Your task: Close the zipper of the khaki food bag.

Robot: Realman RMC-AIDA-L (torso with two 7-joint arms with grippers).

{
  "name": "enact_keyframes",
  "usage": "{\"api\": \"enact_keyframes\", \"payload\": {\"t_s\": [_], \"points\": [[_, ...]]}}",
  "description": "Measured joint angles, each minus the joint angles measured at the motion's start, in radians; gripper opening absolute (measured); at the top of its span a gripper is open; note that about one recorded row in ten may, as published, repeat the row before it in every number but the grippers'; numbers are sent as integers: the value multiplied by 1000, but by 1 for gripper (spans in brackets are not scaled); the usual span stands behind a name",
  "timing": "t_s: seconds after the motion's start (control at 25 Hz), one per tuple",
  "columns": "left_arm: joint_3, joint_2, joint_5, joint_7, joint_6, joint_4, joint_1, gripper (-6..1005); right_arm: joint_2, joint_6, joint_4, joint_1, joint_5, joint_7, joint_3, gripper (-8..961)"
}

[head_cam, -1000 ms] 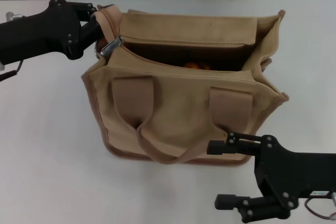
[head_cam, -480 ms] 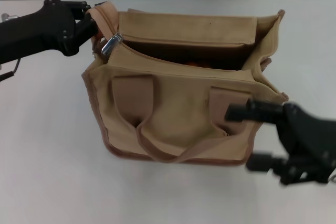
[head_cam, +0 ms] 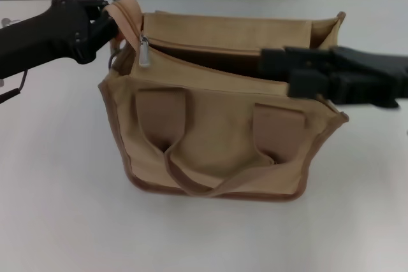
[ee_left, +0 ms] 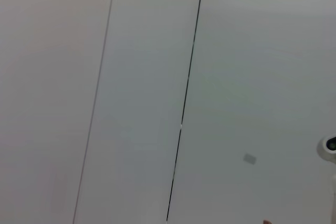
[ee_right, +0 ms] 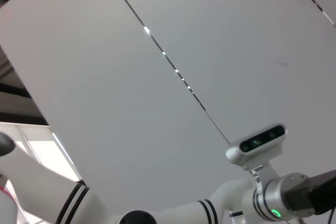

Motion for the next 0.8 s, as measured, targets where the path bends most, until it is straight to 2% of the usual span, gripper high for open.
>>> {"api": "enact_keyframes", "payload": {"t_s": [0.16,0.2,0.36,0.6,0.8], "points": [[2,-6,-5,0,1,-1,4,44,-4,48,-3,41,-3,69,-2,813],[3,-14,-5,-1,3,1,12,44,-8,78,-4,66,-6,112,-15,813],[0,-22,-5,-1,3,6,20,46,-12,127,-9,95,-9,154,-58,812],[-1,-23,-15,5,5,-2,26,49,-22,233,-53,133,-10,264,-163,813],[-1,-23,-20,9,6,-3,28,51,-28,269,-60,172,-29,347,-207,813]]}}
